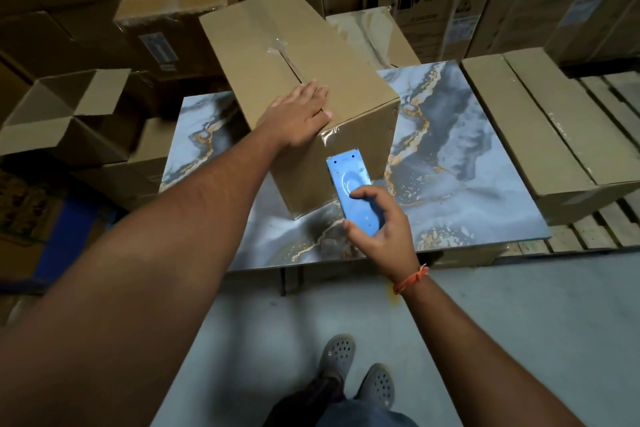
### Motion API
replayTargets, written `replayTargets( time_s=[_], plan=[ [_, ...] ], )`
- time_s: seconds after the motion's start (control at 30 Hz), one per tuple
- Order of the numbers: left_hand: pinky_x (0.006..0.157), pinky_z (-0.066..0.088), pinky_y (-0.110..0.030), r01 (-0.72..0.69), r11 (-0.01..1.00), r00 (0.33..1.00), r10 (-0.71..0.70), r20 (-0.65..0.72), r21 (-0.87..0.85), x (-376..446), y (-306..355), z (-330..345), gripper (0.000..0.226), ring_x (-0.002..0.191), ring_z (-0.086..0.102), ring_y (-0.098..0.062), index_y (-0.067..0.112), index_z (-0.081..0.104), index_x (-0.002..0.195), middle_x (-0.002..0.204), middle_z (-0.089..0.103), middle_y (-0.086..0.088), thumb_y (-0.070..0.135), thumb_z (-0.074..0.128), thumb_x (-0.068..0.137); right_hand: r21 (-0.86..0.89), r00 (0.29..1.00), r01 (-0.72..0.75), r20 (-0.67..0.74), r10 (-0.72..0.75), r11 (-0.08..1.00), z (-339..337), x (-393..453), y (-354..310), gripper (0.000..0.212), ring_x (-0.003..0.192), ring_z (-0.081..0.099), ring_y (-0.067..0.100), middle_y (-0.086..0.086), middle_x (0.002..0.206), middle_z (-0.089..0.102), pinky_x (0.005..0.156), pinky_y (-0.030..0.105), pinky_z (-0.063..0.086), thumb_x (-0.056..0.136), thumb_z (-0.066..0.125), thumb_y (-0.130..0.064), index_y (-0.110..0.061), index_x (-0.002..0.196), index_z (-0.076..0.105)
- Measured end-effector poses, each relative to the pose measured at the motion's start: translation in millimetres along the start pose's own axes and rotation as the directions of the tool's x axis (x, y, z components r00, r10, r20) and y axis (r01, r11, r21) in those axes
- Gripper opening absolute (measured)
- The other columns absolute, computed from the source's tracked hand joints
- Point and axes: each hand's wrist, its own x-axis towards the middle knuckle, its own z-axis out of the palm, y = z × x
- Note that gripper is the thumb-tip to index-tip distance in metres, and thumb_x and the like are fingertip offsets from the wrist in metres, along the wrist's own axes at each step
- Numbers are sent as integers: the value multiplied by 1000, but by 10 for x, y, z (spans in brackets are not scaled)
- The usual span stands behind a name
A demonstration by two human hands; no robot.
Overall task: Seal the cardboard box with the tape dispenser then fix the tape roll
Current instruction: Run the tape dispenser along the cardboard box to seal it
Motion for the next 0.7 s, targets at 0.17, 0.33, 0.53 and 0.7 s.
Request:
replayTargets(
  time_s=[0.17,0.33,0.53,0.7],
  plan=[
    [127,6,-44,2,1000,1000,-2,-16,8,-16,18,-6,65,162,2,-19,28,9,166,175,0,1,52,24,108,-8,999,-2,37,2,1000,-113,71,9,51,119,62,14,-1,122,64,103,32,50,74,85,-2,-11,119,62],
    [127,6,-43,6,1000,999,-6,-31,5,-25,23,4,65,161,2,-18,28,9,166,175,0,2,52,24,108,1,993,-13,116,13,1000,-166,65,23,54,127,62,10,-4,133,69,109,36,50,78,81,-2,-15,128,67],
    [127,6,-43,2,1000,999,-2,-41,12,-26,29,1,65,162,3,-19,27,11,166,175,2,0,52,25,108,192,988,-150,12,151,970,-167,79,29,25,118,67,5,-8,123,74,99,28,53,94,69,-10,-15,117,76],
    [127,6,-43,1,1000,999,-1,-43,16,-25,28,7,65,162,3,-19,27,11,166,175,2,0,53,24,108,126,987,-160,34,157,979,-165,127,91,28,116,66,3,-23,116,73,101,36,55,91,71,-9,-17,118,76]
  ],
)
